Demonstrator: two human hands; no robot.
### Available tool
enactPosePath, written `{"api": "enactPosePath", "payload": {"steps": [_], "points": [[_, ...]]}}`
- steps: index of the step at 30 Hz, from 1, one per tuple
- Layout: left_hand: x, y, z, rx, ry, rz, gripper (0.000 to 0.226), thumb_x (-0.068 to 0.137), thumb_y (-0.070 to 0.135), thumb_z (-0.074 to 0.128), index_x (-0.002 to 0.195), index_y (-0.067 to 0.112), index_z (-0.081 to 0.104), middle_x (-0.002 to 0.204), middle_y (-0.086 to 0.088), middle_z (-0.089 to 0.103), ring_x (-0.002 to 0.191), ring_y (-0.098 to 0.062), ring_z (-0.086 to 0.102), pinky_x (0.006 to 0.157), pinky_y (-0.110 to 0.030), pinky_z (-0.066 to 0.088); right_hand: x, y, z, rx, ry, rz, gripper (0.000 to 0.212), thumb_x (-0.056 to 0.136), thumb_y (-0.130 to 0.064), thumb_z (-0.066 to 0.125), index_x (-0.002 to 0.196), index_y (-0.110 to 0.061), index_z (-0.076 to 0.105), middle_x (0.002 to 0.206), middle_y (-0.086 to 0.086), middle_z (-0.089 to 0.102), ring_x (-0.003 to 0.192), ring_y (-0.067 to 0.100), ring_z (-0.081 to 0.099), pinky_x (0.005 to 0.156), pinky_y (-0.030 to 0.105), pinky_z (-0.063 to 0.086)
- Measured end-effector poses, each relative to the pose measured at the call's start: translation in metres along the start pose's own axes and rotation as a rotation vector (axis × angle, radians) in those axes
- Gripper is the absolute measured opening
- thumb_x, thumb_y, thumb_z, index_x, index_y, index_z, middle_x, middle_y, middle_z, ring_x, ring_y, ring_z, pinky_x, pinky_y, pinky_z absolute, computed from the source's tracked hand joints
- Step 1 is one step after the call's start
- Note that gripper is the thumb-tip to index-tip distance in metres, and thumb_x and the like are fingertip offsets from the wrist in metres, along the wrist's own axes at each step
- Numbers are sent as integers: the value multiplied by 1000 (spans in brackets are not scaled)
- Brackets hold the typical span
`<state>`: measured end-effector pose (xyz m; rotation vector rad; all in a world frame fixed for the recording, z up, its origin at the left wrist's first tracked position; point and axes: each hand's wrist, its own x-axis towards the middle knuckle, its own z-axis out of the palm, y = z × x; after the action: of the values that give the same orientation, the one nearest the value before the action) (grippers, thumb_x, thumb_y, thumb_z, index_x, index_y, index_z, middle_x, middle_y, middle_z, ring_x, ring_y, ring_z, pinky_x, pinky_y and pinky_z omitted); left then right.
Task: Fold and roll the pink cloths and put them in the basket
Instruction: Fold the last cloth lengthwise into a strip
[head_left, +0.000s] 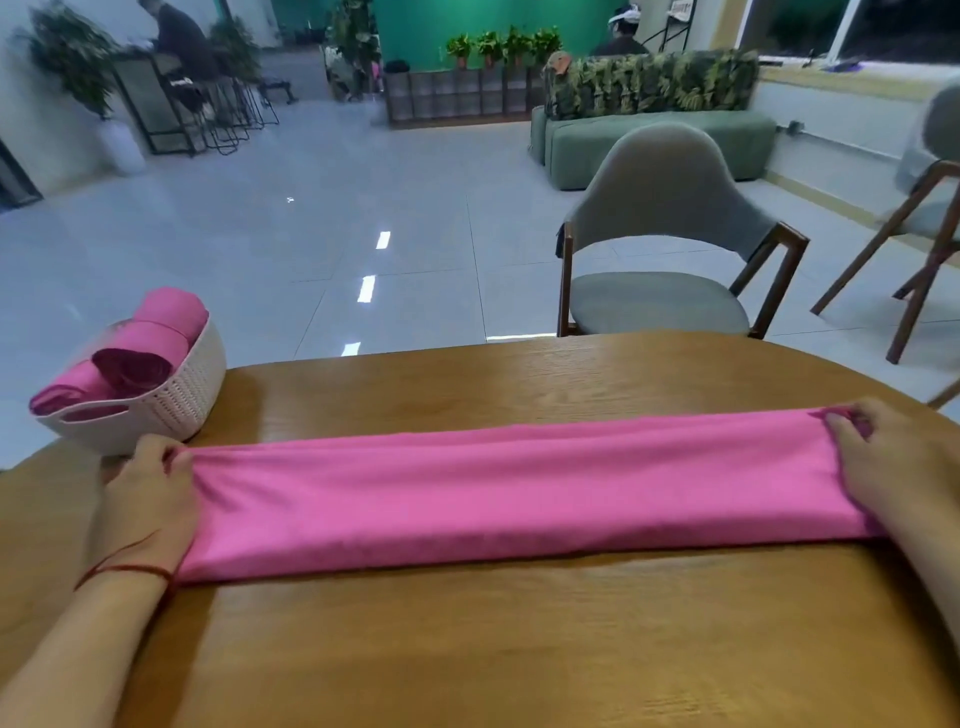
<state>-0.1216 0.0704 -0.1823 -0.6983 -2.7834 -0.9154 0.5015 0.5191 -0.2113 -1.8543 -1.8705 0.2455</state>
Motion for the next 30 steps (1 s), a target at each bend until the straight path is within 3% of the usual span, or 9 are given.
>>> {"api": "enactPosePath", "payload": {"steps": [6, 11, 17, 22, 30], "points": [[12, 19, -14, -31, 163, 67, 6, 107, 27, 52, 106, 23, 56, 107, -28, 67, 98, -50, 63, 84, -55, 50, 3, -29, -26, 70, 92, -9, 47, 96, -65, 39, 119, -32, 62, 106, 1, 70, 98, 35, 64, 86, 56, 57], [23, -1, 16, 144, 2, 76, 7, 100, 15, 62, 96, 19, 64, 105, -25, 67, 102, -46, 62, 94, -57, 50, -18, -50, -19, -121, -20, -85, 24, 111, -40, 45, 110, -25, 63, 94, 7, 60, 79, 28, 55, 59, 34, 42], [30, -7, 19, 180, 13, 64, 4, 98, 15, 66, 97, 17, 68, 103, -24, 65, 100, -49, 61, 94, -57, 50, -6, -42, -7, -180, 4, -76, 26, 108, -43, 47, 109, -23, 64, 98, 9, 61, 83, 31, 58, 65, 43, 53], [33, -10, 22, 247, 37, 71, 5, 98, 16, 67, 100, 15, 71, 103, -29, 63, 94, -54, 59, 91, -59, 51, 2, -33, 3, -224, 33, -56, 34, 106, -47, 48, 117, -18, 63, 111, 18, 62, 86, 33, 53, 66, 44, 48], [28, 0, 6, 89, 110, 129, 9, 105, 26, 56, 101, 20, 61, 106, -21, 67, 99, -44, 62, 89, -55, 52, -8, -41, -6, -91, 58, -29, 19, 106, -40, 56, 96, -25, 59, 100, 13, 62, 92, 37, 58, 73, 48, 50]]}}
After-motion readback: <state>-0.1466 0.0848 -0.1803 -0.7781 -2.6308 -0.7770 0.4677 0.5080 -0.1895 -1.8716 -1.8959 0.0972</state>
